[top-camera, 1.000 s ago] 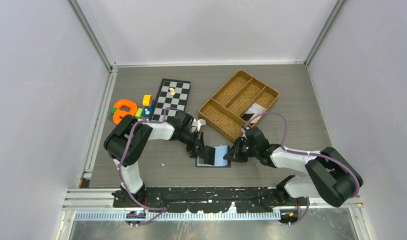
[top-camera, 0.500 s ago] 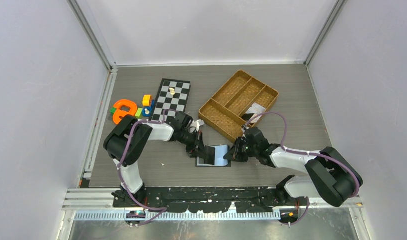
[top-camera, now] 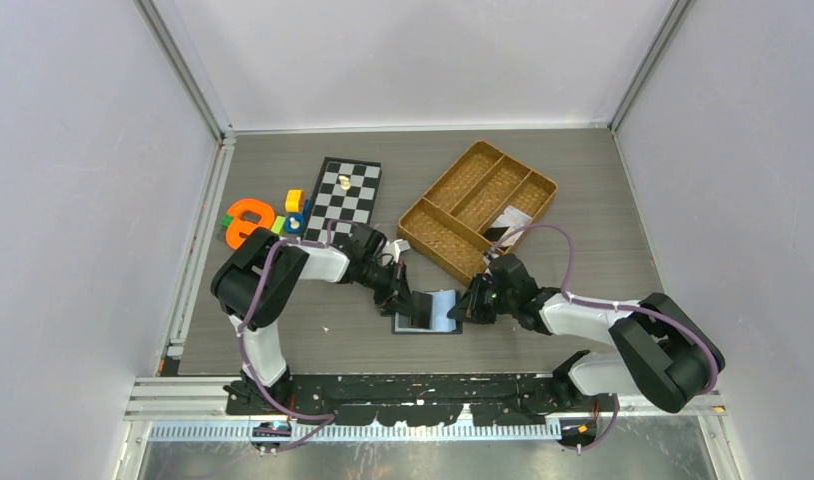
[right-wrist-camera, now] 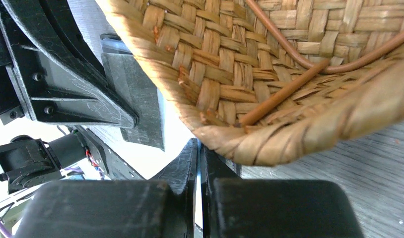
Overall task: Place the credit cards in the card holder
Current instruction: Insert the credit card into the card holder.
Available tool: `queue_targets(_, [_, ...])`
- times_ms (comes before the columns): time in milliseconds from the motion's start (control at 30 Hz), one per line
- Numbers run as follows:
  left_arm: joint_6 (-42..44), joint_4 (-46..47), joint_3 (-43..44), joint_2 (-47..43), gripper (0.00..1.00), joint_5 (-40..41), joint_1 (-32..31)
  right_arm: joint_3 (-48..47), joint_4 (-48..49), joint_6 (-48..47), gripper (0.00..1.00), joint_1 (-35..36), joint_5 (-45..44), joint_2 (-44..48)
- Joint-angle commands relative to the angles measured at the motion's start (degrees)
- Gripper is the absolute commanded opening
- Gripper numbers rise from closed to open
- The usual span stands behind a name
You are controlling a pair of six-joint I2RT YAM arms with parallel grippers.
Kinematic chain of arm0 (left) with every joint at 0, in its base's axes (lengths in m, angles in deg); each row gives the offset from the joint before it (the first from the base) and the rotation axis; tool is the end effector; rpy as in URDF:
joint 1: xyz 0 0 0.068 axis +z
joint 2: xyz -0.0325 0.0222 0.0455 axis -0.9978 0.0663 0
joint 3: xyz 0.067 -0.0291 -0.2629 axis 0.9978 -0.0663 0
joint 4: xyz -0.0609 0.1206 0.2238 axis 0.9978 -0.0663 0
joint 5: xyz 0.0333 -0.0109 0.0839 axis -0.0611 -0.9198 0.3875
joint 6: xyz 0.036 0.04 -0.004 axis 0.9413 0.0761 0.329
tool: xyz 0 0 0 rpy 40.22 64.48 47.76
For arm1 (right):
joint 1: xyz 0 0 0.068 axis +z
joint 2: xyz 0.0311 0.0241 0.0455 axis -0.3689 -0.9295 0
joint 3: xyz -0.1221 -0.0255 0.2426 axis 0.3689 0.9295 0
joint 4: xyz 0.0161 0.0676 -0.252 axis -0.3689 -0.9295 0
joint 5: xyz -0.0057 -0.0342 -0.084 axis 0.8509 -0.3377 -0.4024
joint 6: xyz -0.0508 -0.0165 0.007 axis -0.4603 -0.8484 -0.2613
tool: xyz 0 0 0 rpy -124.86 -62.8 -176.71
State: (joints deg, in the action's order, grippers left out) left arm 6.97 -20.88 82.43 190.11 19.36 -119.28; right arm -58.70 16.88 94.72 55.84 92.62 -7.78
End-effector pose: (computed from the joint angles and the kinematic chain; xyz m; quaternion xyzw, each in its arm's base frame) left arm 0.2488 -0.1946 0.1041 -0.0379 -0.8844 0.4600 0.0690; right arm 0.1703 0.1299 0.1241 0.0814 0.9125 0.3660 0.1637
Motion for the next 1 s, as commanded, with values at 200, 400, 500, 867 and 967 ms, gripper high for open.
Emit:
queue_targets(200, [0.0, 0.9, -0.5, 1.1, 0.0, 4.5, 0.3, -0.1, -3.1, 1.8, 0.02, 0.0, -0.8, -2.8])
queue_targets(400, [-1.8, 3.7, -1.1, 1.5, 0.0, 3.9, 0.2, -0.4, -3.1, 1.8, 0.03, 0.0, -0.7, -3.2])
queue_targets(500, [-2.9, 5.2, -0.8, 1.9, 0.0, 3.4, 0.2, -0.5, -3.4, 1.7, 0.07, 0.1, -0.8, -3.1])
queue_targets(867, [-5.4, 8.0, -0.6, 3.0, 0.0, 3.0, -2.0, -0.7, -5.9, 1.1, 0.19, 0.0, -2.0, -1.0])
queue_targets(967, [-6.7, 9.3, -0.8, 3.4, 0.0, 2.7, -2.9, -0.7, -6.2, 1.1, 0.19, 0.0, -2.1, -0.9])
